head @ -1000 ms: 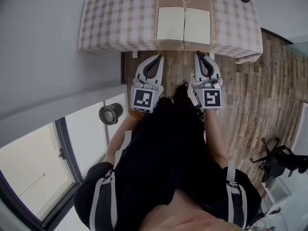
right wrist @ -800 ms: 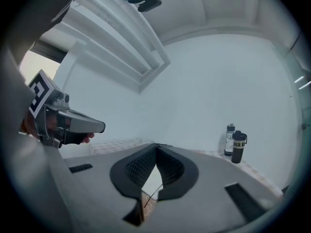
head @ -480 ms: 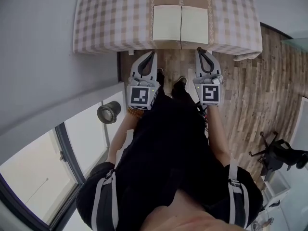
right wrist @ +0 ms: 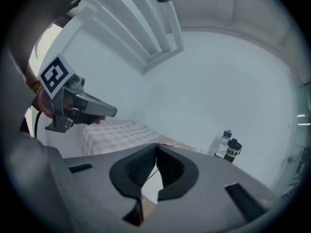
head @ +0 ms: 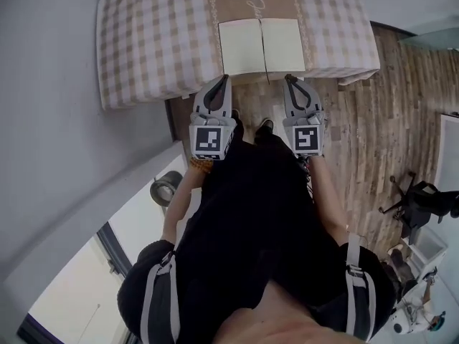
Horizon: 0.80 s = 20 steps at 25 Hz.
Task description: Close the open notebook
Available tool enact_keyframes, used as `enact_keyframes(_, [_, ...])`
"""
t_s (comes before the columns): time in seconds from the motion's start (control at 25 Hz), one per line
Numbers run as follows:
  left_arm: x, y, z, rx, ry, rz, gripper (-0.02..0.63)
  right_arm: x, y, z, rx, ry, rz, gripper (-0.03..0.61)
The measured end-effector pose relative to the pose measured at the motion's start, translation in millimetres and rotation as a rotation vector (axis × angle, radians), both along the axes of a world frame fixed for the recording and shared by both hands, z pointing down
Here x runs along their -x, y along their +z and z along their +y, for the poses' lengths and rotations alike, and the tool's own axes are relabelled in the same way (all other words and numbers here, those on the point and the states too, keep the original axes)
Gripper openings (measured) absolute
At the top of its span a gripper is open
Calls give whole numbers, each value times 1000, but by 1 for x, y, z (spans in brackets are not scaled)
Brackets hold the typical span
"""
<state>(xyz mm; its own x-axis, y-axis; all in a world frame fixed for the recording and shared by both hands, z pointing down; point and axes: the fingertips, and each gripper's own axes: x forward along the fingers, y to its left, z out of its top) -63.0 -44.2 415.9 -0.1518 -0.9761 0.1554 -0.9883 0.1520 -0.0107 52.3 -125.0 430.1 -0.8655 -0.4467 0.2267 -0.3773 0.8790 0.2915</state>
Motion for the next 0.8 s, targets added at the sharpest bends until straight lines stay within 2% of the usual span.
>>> enact_keyframes(0.16, [20, 0, -11, -21, 57, 3, -2, 14, 9, -2, -38, 36, 66, 5])
enact_keyframes(0.32, [45, 14, -14, -11, 110, 18, -2, 28, 36, -1, -103, 59, 199, 5])
enact_keyframes(0.4, [56, 26, -14, 10, 134, 26, -2, 35, 53, 1, -104, 73, 250, 59])
enact_keyframes(0.48, [65, 37, -12, 31, 159, 33, -2, 40, 66, 3, -111, 82, 298, 60])
enact_keyframes(0.6, [75, 50, -11, 55, 200, 28, -2, 50, 87, 0, -144, 63, 380, 63])
enact_keyframes(0.68, [80, 56, -12, 67, 218, 18, -2, 57, 101, -3, -152, 41, 424, 104])
enact_keyframes(0.8, [87, 64, -13, 70, 215, 4, -2, 63, 124, -8, -171, 14, 480, 104])
